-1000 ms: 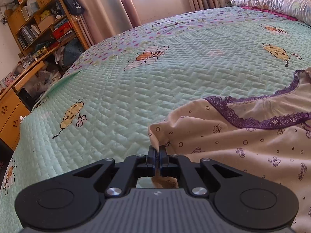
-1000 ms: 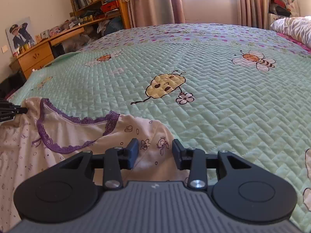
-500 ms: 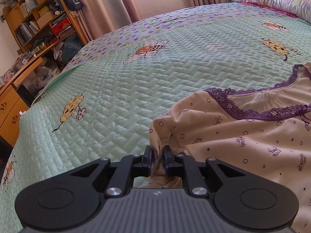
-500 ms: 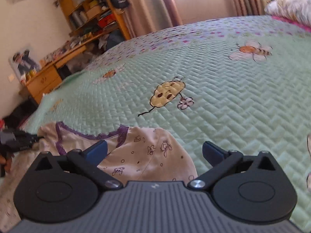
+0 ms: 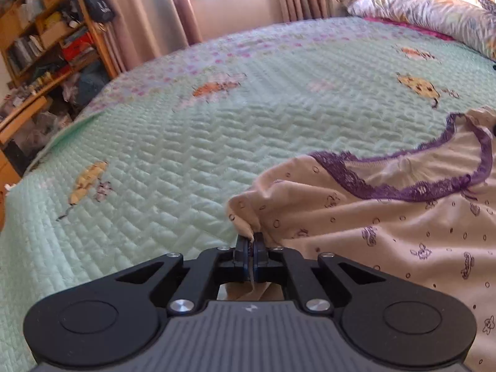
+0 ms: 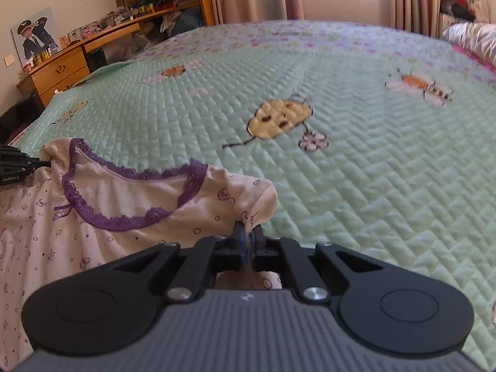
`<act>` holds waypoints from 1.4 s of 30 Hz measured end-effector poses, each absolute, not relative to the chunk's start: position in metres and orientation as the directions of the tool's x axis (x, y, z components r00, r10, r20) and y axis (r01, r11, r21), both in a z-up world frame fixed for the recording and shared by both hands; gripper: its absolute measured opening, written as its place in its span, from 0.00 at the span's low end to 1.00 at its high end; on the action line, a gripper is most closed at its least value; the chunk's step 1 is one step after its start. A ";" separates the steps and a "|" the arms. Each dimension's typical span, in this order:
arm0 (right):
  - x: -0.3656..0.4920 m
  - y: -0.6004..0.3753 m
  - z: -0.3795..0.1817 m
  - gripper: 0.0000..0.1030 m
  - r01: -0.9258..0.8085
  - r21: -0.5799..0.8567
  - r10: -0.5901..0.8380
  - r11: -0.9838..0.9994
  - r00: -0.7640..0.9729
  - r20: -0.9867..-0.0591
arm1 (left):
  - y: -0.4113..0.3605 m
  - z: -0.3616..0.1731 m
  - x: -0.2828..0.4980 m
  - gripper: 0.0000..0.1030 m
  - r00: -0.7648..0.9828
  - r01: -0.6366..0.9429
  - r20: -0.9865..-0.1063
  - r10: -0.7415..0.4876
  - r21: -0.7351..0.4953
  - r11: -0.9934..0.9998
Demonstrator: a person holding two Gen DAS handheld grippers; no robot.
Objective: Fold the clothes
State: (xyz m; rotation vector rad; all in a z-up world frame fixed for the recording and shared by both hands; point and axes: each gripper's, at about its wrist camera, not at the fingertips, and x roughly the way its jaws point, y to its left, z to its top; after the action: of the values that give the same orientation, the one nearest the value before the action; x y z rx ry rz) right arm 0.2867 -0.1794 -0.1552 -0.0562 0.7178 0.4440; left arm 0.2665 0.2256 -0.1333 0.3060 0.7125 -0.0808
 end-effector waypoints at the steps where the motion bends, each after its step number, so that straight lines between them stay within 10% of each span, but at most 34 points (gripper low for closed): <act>1: 0.280 -0.175 -0.150 0.04 -0.417 0.058 0.357 0.907 0.687 -0.633 | 0.225 -0.127 0.263 0.02 0.772 0.162 -0.634 0.040 0.258 0.952; 12: 0.244 -0.129 -0.067 0.04 -0.283 -0.462 0.142 0.840 0.938 -0.317 | 0.221 -0.063 0.268 0.02 0.877 0.003 -0.451 0.167 0.353 0.936; 17: 0.319 -0.124 -0.083 0.14 -0.312 -0.315 0.171 0.896 0.899 -0.404 | 0.224 -0.078 0.320 0.04 0.828 -0.071 -0.474 0.299 0.441 0.895; 20: 0.369 -0.149 -0.113 0.22 -0.351 0.105 0.343 0.931 0.736 -0.583 | 0.238 -0.112 0.337 0.08 0.747 -0.079 -0.548 0.376 0.487 0.870; 23: 0.354 -0.190 -0.120 0.22 -0.295 0.388 0.475 0.873 0.699 -0.534 | 0.257 -0.126 0.326 0.15 0.703 -0.105 -0.591 0.395 0.463 0.880; 28: 0.247 -0.253 -0.108 0.26 -0.258 0.367 0.429 0.894 0.731 -0.530 | 0.303 -0.095 0.266 0.25 0.722 -0.193 -0.609 0.327 0.277 0.941; 34: 0.117 -0.317 -0.106 0.62 -0.190 0.330 0.354 0.925 0.748 -0.561 | 0.295 -0.051 0.158 0.42 0.788 -0.181 -0.573 0.226 0.135 0.974; 42: 0.056 -0.300 -0.166 0.61 -0.149 0.322 0.331 0.935 0.692 -0.642 | 0.213 -0.044 0.076 0.56 0.828 -0.035 -0.557 0.063 0.061 0.998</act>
State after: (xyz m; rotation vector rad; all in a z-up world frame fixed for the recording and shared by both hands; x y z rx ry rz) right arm 0.0558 -0.2997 -0.1660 0.2538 0.7624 0.2718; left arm 0.0755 0.2130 -0.0439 0.0484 0.5929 0.0522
